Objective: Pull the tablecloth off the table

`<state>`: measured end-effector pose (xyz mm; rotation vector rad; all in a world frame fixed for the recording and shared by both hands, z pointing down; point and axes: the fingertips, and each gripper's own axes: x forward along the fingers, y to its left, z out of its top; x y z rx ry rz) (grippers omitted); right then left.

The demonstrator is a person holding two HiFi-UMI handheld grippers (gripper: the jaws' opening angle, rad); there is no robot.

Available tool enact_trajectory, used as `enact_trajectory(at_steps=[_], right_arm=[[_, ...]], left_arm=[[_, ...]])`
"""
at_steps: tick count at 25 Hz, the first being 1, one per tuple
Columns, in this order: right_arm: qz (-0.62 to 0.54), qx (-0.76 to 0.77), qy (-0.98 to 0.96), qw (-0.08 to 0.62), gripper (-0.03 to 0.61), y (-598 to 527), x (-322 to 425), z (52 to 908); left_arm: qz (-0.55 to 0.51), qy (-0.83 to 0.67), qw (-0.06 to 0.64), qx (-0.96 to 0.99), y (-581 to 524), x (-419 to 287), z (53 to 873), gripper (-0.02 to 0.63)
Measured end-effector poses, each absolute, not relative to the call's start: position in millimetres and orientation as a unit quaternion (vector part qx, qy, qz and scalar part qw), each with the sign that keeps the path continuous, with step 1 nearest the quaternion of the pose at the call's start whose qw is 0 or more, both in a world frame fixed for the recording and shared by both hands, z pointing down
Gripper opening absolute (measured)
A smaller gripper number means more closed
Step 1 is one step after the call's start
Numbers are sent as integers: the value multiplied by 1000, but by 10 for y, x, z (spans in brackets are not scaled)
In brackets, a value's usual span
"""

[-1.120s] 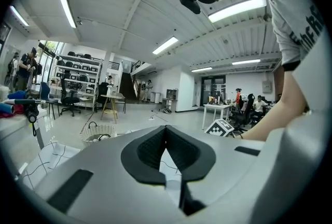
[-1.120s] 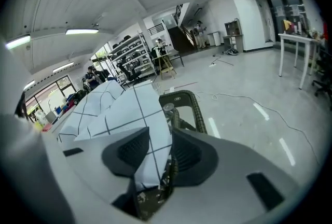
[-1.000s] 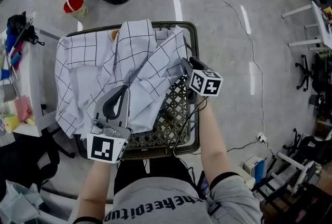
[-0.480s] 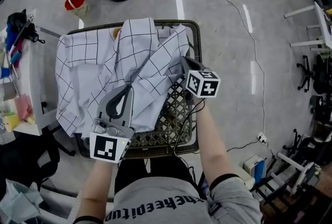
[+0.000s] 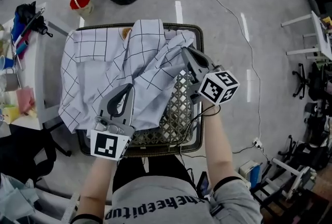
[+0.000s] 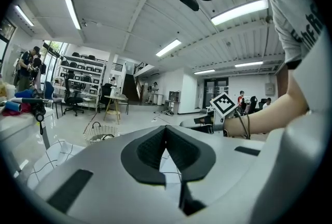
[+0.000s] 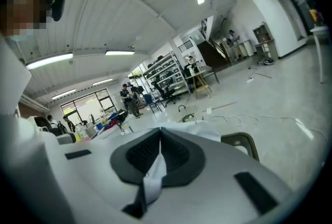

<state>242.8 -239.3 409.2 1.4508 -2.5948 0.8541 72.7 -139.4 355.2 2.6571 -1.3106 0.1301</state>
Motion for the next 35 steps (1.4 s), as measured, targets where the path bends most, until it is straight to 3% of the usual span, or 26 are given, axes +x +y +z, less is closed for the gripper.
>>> enact_trajectory(at_steps=[9, 21, 28, 33, 34, 35], right_arm=[[197, 385, -900, 51, 9, -2652, 1415, 3318], [158, 315, -932, 85, 9, -3061, 147, 3115], [171, 289, -934, 121, 11, -3290, -469, 3458], [157, 298, -921, 196, 12, -3378, -706, 4058], [156, 293, -919, 214, 27, -3356, -750, 4194], [160, 285, -917, 228, 95, -3319, -795, 4314]], left_arm=[[30, -457, 87, 884, -1263, 289, 3464, 14], [23, -496, 99, 863, -1231, -469, 3496, 14], [18, -516, 107, 850, -1282, -840, 3536, 14], [18, -529, 118, 840, -1282, -1061, 3621, 14], [18, -531, 121, 838, -1280, -1092, 3636, 14], [18, -533, 122, 837, -1277, -1118, 3647, 14]])
